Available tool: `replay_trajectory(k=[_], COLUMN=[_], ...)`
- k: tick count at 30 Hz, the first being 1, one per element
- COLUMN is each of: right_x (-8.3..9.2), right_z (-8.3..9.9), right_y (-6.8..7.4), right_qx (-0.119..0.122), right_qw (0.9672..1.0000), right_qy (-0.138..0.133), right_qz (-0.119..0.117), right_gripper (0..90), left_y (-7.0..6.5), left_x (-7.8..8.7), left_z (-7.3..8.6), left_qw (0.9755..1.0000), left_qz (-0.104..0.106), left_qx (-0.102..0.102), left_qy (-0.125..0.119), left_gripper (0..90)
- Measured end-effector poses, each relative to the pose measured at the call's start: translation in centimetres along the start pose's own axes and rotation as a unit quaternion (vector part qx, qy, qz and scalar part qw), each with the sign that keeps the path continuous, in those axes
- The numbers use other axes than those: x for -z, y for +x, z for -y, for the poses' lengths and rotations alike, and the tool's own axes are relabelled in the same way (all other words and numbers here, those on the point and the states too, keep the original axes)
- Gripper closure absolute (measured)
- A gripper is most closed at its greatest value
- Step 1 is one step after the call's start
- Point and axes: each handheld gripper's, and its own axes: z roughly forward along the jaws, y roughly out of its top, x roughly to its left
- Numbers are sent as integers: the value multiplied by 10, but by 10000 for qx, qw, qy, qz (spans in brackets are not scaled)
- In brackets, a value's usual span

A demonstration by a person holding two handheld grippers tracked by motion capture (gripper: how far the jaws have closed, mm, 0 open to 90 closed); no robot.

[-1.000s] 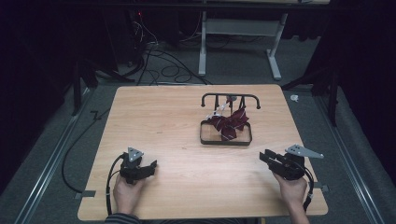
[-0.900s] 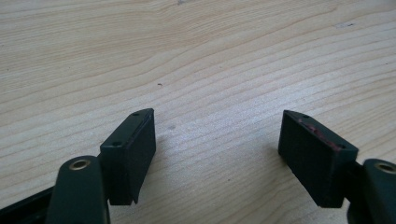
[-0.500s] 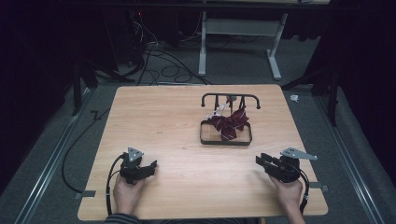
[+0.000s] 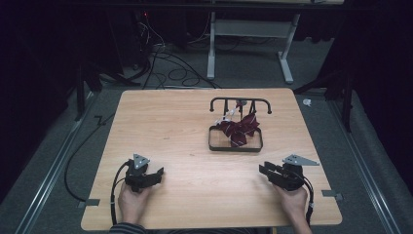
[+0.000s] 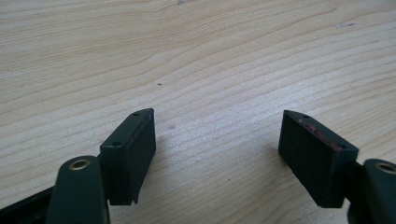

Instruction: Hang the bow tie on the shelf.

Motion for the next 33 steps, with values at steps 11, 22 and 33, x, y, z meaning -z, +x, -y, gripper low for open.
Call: replay_trajectory(k=[11,22,33], right_x=[-14,-22,-33], right_z=[2,5,7], right_y=[6,6,10], right_qx=[117,116,307], right_qw=[9997,9992,9976], right_qy=[233,392,588], right_qz=[17,9,173], right_gripper=[661,653,638], left_y=[0,0,0], left_x=[0,0,0], left_z=[0,0,0], left_qw=[10000,10000,10000], left_qz=[9,7,9], left_qx=[5,3,5], left_qy=[-1,0,0], left_gripper=[279,279,279])
